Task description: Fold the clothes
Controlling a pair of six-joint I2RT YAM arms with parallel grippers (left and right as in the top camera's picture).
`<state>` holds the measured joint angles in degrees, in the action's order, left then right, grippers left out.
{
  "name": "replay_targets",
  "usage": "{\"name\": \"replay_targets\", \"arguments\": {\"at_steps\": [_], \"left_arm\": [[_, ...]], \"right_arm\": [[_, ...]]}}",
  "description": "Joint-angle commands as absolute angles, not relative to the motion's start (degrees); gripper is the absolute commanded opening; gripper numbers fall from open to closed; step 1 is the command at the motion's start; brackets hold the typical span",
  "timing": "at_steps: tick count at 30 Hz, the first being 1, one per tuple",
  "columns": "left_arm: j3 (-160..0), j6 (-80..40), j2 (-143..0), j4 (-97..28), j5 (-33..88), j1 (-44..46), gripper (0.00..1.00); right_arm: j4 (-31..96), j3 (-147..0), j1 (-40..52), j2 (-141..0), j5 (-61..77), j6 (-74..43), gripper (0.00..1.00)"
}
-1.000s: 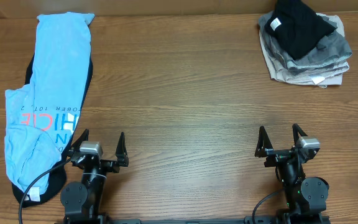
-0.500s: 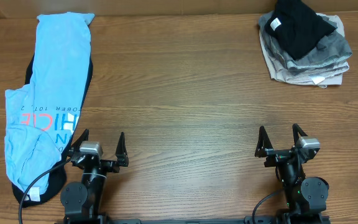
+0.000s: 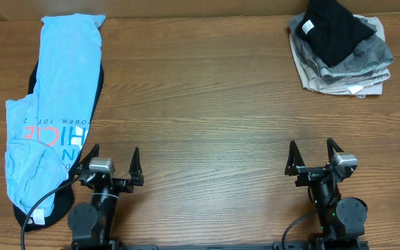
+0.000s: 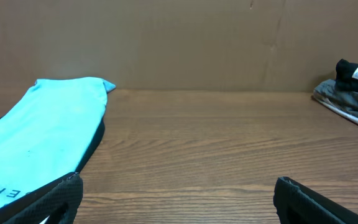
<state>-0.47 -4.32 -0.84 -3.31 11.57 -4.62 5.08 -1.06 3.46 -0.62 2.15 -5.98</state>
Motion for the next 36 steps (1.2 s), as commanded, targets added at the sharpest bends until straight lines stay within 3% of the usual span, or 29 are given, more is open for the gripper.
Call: {"name": "replay_targets", "arguments": {"at_steps": [1,29,36], "left_arm": [[-0.27,-3.86,-0.25,-3.33,11.18,-4.95,1.0],[-0.27,-3.86,-0.25,-3.33,11.18,-4.95,1.0],[-0.27,-3.86,-0.25,-3.33,11.18,-4.95,1.0]], "right_arm": [[4.64,-0.45,3.62,-0.16,2.24,-5.8,1.0],[4.64,-0.45,3.62,-0.16,2.24,-5.8,1.0],[4.43,-0.47,3.64,-0.16,-3.99,-2.96,1.0]]}}
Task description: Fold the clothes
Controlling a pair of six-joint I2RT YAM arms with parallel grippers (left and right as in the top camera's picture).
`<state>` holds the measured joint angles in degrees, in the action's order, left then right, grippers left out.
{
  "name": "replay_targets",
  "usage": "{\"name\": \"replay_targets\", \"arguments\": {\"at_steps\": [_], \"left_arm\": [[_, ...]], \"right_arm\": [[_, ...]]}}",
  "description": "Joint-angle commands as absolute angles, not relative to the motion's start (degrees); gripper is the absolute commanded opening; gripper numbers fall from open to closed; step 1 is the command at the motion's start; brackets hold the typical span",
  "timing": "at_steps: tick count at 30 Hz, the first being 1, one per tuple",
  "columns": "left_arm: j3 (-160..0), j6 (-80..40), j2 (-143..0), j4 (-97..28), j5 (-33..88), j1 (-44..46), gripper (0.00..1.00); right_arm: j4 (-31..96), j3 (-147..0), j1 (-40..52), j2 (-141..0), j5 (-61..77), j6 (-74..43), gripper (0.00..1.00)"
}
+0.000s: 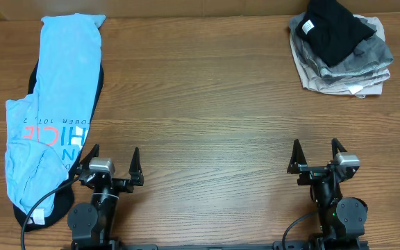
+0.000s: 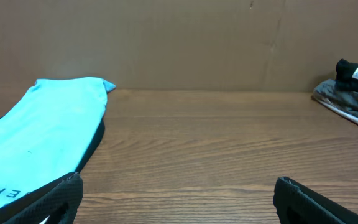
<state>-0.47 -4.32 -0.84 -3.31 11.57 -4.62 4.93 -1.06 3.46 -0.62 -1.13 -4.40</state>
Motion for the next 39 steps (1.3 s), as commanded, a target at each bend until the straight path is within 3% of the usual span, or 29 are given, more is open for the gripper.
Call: {"name": "replay_targets", "arguments": {"at_steps": [1,16,27,33,39], "left_arm": [[-0.27,-3.86,-0.25,-3.33,11.18,-4.95,1.0],[-0.27,-3.86,-0.25,-3.44,9.02,-4.95,1.0],[-0.67,-1.67,-0.25,-0.84,10.35,-4.91,1.0],[-9.72,0.05,-1.69,-9.91,8.36,-4.91,1.0],[-22.46,0.03,-11.7,-18.9,6.39,-4.91,1.0]], "right_arm": [[4.43,-0.47,3.62,-0.16,-3.99,-2.96,1.0],[2.17,-0.47,3.64,-0.16,-3.75,-3.01,1.0],[2.87,-2.13,3.64,-0.19,8.93,-3.79,1.0],[10.7,-10.98,3.64,-2.33,9.15,-4.71,1.0],[20.4,-25.04,3.64,-13.85,9.76,-4.69,1.0]]}}
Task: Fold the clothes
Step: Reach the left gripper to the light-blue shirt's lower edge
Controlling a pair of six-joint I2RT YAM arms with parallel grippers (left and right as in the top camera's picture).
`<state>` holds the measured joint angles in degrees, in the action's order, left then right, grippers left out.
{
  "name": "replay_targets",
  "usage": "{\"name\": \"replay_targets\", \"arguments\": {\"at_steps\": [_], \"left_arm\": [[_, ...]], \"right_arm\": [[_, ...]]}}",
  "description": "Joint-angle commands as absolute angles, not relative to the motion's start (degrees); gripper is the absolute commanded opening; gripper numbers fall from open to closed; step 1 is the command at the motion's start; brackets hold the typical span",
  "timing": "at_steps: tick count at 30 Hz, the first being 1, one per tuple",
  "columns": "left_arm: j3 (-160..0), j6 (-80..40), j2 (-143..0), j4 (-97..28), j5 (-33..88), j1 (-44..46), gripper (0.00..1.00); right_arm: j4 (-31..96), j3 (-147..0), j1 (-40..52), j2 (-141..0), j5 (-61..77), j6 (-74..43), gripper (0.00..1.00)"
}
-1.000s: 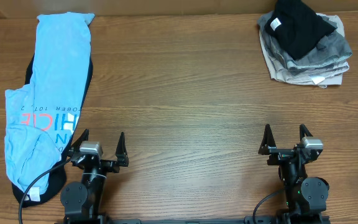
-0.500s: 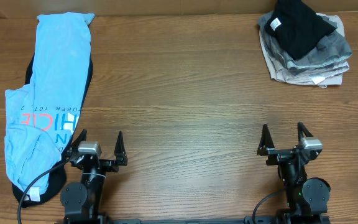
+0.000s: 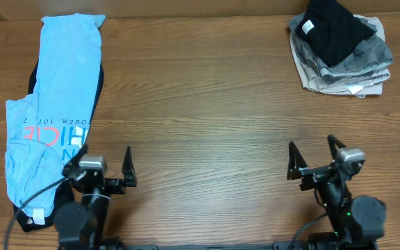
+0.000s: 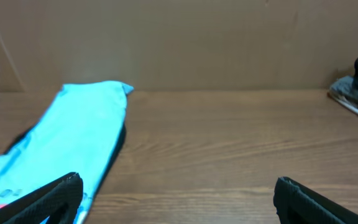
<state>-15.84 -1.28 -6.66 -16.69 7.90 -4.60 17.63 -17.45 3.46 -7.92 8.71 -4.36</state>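
A light blue shirt [image 3: 51, 104] with red and dark lettering lies stretched out on the table's left side, on top of a black garment [image 3: 97, 83]. In the left wrist view the blue shirt [image 4: 73, 134] runs away from the camera. My left gripper [image 3: 97, 165] stands open at the near left, its left finger over the shirt's near edge. My right gripper [image 3: 312, 157] is open at the near right over bare wood. Nothing is between either pair of fingers [image 4: 303, 196].
A stack of folded clothes [image 3: 339, 52], grey with a black piece on top, sits at the far right corner; its edge shows in the left wrist view. A brown wall [image 4: 179, 43] stands behind the table's far edge.
My left arm has shifted left and pulled slightly nearer, so its view has turned and the shirt sits more toward centre. My right gripper has drawn slightly nearer. The clothes lie unchanged.
At both earlier moments the two grippers stood open at the near edge and the clothes lay still. By now the left gripper is further left, beside the blue shirt, and the right arm has shifted a little.
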Motion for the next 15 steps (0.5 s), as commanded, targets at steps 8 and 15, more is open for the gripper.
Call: {"name": "replay_targets", "arguments": {"at_steps": [8,15], "left_arm": [[-43.16,0.01,-34.57,-33.01,6.39,-4.91,1.0],[-63.46,0.05,-57.01,-50.13,6.42,-4.91,1.0]], "right_arm": [[32.29,-45.34,3.64,-36.32,15.94,-4.69,1.0],[44.21,-61.12,3.64,-56.86,20.82,-4.71,1.0]]}}
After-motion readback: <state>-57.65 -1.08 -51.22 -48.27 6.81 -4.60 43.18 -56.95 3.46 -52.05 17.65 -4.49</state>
